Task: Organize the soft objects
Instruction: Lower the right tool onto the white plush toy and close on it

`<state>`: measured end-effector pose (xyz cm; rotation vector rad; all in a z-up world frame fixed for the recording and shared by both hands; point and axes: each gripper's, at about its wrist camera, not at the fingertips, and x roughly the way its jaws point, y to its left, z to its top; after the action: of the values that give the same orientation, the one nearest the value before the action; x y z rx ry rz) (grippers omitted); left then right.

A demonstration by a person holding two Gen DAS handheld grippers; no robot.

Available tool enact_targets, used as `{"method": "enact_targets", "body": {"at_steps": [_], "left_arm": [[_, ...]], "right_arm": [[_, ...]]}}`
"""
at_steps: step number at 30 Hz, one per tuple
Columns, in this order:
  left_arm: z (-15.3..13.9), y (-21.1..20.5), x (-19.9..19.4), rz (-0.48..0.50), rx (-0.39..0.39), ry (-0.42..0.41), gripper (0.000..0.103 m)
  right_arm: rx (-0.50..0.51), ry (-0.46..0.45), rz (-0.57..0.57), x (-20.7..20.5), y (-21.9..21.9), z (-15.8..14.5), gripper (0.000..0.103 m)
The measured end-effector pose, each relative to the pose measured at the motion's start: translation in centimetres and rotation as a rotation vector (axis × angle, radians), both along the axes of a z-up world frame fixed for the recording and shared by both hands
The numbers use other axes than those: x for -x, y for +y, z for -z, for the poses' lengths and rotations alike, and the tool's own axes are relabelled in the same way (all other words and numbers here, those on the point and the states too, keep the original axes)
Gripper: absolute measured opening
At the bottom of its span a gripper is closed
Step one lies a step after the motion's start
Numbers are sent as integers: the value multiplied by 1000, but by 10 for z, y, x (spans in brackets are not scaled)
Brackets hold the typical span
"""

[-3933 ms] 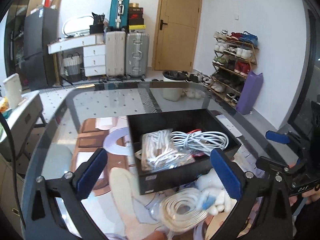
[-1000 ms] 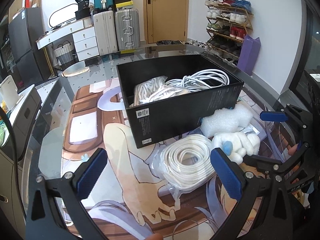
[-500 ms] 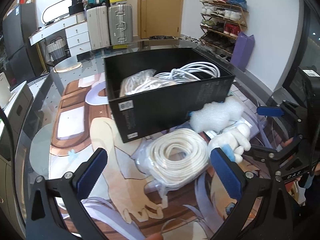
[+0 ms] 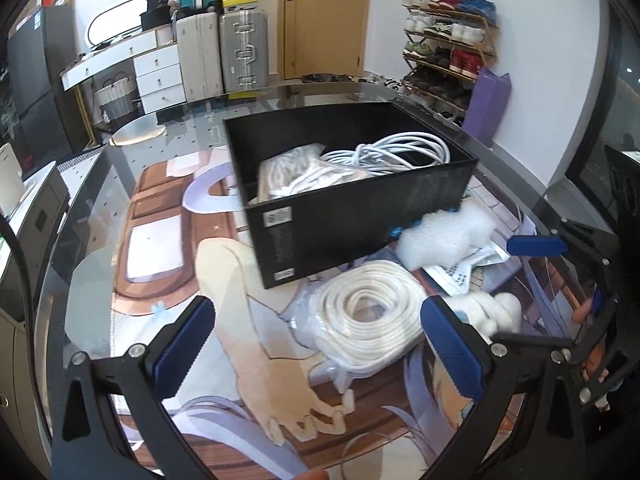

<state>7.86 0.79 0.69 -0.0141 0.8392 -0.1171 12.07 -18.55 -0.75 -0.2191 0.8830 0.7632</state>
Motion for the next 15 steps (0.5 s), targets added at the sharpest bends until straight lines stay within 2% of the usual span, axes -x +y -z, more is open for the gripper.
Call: {"method": "enact_targets", "body": {"at_steps": [6,13,15], "left_arm": [[2,0,-1,1,-6,5,103],[5,-6,0,23,-7,14,103],[6,-9,1,37,-13,17,103]], "right_arm": [[3,15,-18,4,3,2,102],[123,-21,-7,0,-7,6,102],[131,-27,0,-3,-13,5,102]]}}
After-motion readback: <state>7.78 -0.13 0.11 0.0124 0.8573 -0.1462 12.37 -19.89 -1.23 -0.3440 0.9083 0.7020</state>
